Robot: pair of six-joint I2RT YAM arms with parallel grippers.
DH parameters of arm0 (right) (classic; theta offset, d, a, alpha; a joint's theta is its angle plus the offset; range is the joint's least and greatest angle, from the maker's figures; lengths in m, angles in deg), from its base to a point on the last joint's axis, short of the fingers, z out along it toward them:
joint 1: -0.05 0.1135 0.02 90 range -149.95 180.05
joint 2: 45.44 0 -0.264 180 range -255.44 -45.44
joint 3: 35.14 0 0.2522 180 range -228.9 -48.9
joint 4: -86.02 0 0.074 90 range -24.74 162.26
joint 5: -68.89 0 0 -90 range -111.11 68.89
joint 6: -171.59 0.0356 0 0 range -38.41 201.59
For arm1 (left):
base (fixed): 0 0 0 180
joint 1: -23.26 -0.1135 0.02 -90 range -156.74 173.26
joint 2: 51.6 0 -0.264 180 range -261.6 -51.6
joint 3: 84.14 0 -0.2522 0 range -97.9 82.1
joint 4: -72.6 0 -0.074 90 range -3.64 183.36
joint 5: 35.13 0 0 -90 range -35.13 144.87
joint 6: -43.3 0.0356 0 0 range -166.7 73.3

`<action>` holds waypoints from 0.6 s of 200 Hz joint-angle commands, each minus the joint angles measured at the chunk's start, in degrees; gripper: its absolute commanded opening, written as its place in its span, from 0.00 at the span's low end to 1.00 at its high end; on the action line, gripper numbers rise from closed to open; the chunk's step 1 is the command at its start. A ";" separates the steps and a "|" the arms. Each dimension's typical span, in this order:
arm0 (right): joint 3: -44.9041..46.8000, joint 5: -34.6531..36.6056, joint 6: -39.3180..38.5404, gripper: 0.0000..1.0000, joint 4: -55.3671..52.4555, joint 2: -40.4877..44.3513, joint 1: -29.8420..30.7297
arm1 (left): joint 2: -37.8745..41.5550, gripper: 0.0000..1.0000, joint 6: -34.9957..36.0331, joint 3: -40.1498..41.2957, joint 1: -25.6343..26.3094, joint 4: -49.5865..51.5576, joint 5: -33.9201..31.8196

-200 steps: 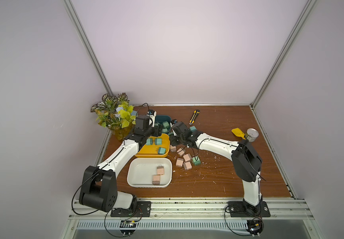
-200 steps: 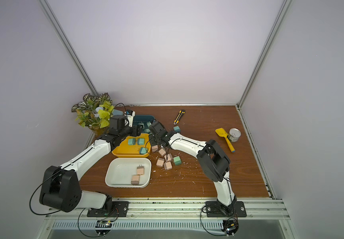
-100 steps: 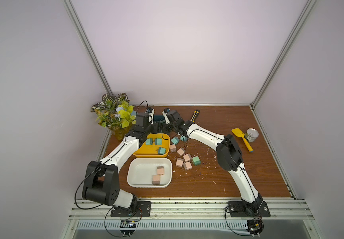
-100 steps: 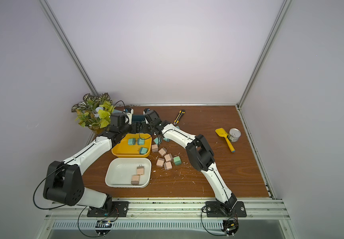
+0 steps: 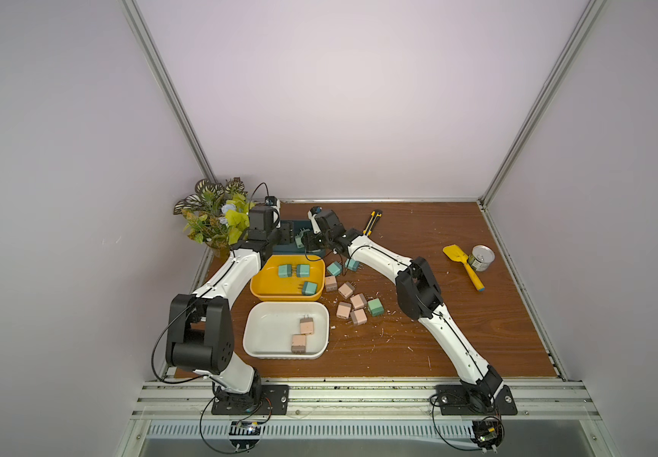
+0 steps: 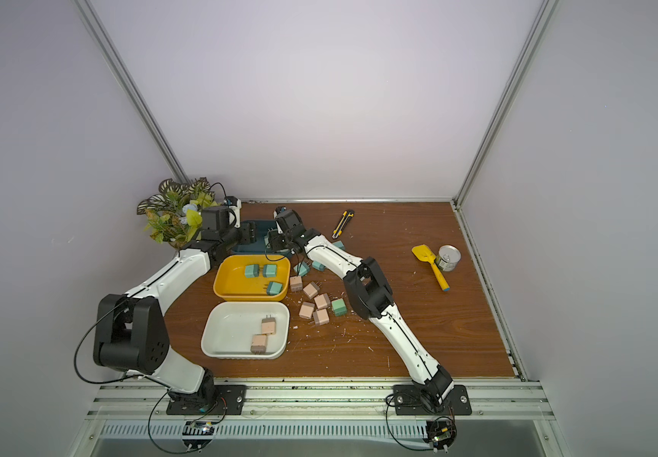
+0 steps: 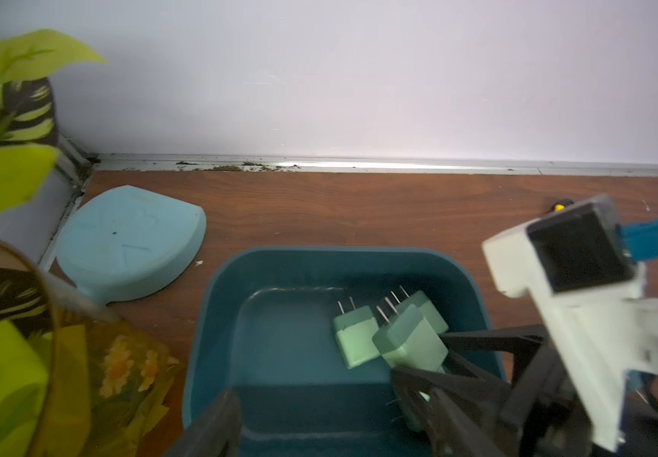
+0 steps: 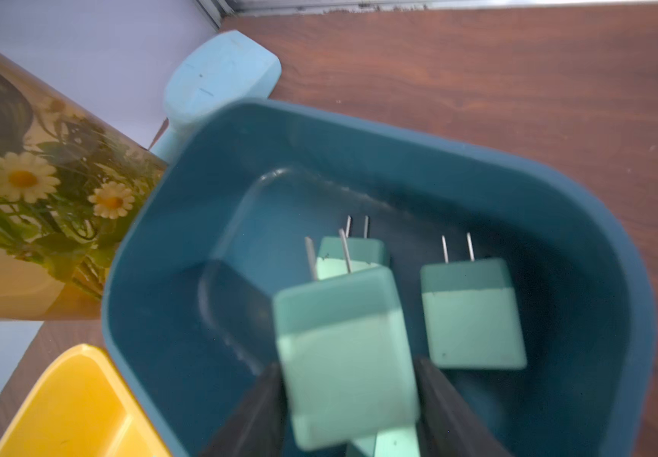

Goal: Place the plugs by color into the storage box
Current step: Place the plug in the storage box.

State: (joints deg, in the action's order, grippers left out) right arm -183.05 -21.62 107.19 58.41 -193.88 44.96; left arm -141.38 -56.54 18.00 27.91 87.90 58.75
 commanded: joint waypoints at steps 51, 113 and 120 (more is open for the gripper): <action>3.17 -0.80 1.19 0.61 1.77 8.52 -0.07 | 2.16 0.76 -4.88 2.63 -0.78 -3.12 6.52; 14.30 -1.19 2.34 0.61 8.56 17.70 1.20 | 4.11 0.75 -6.65 4.06 -0.85 -4.41 8.60; 14.25 -1.51 2.34 0.61 9.77 17.14 1.08 | 4.50 0.75 -6.76 4.23 -0.84 -4.65 8.81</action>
State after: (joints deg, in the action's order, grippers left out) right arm -169.76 -21.58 108.33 61.08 -180.33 45.64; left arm -139.43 -62.05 21.46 27.16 85.19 65.72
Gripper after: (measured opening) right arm 0.612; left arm 0.752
